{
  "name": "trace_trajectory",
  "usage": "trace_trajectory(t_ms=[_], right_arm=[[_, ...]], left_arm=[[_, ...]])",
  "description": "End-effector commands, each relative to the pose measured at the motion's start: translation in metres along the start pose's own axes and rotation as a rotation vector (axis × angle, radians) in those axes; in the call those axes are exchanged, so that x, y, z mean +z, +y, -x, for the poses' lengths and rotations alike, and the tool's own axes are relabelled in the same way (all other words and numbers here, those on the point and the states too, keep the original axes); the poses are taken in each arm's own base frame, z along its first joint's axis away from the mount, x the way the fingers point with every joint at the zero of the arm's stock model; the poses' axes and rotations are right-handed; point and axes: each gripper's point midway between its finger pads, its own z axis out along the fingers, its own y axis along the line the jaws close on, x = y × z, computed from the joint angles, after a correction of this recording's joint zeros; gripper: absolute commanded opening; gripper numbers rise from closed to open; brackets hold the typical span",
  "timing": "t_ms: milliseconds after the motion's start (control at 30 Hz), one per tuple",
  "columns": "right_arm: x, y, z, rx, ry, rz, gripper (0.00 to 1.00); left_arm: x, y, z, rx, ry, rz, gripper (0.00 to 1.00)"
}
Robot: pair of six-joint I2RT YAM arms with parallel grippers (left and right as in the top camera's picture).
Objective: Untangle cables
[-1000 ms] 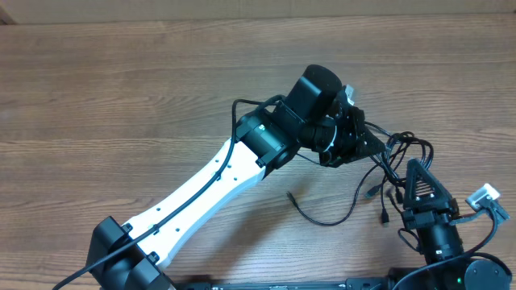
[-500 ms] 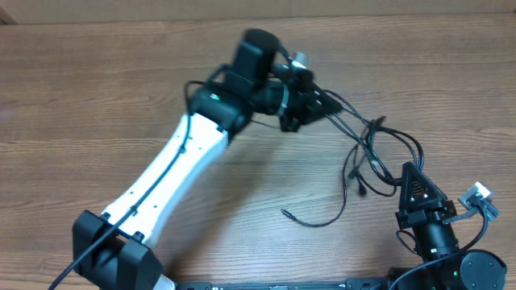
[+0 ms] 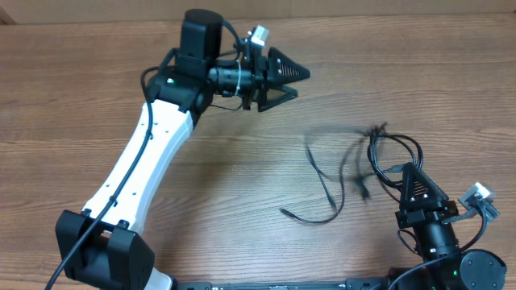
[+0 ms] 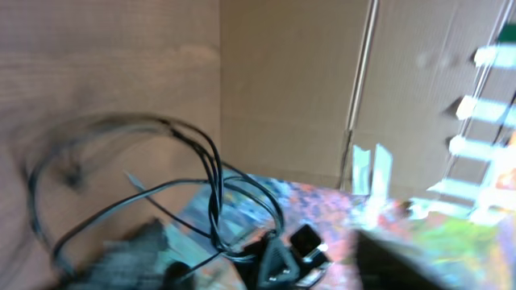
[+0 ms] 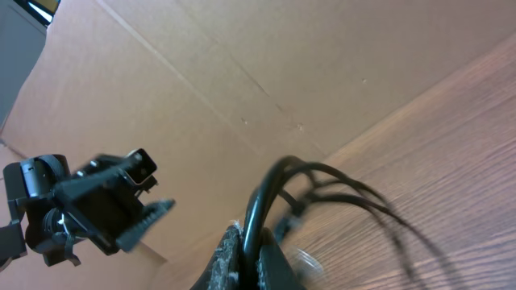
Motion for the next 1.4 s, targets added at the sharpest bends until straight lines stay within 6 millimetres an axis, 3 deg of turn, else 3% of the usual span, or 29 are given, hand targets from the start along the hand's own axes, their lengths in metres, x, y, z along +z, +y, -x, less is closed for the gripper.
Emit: trace_trajectory(t_ms=[0,300,500,733,833,933,1100,1300,1367], right_arm=[[0.000,0.001,0.006,-0.019,-0.029,0.001,0.04],[-0.001,0.008,0.013,-0.019,-0.058,0.031,0.04],[-0.003,0.022,0.025,0.032,-0.107,0.091,0.04],[-0.003,0.023,0.026,0.046,-0.109,0.094,0.04],[-0.003,0.025,0.028,0.043,-0.117,0.103,0.04],[-0.004,0.031,0.033,0.037,-0.138,0.127,0.04],[-0.006,0.037,0.039,0.042,-0.161,0.154,0.04],[-0.007,0.039,0.039,0.045,-0.160,0.165,0.04],[-0.007,0.040,0.039,0.044,-0.158,0.168,0.04]], left_arm=[[-0.011,-0.013,-0.003,0.276,-0.008,-0.024,1.00],[0.008,-0.012,-0.022,0.270,0.049,-0.012,1.00],[0.049,0.001,-0.045,0.182,0.044,0.100,1.00],[0.087,0.007,-0.070,0.040,0.007,0.189,1.00],[0.100,0.008,-0.081,-0.046,-0.010,0.215,0.94],[0.108,0.008,-0.093,-0.144,-0.007,0.224,0.79],[0.120,0.002,-0.110,-0.293,0.008,0.216,0.74],[0.131,-0.015,-0.122,-0.301,0.034,0.161,0.72],[0.133,-0.016,-0.125,-0.306,0.040,0.160,0.66]])
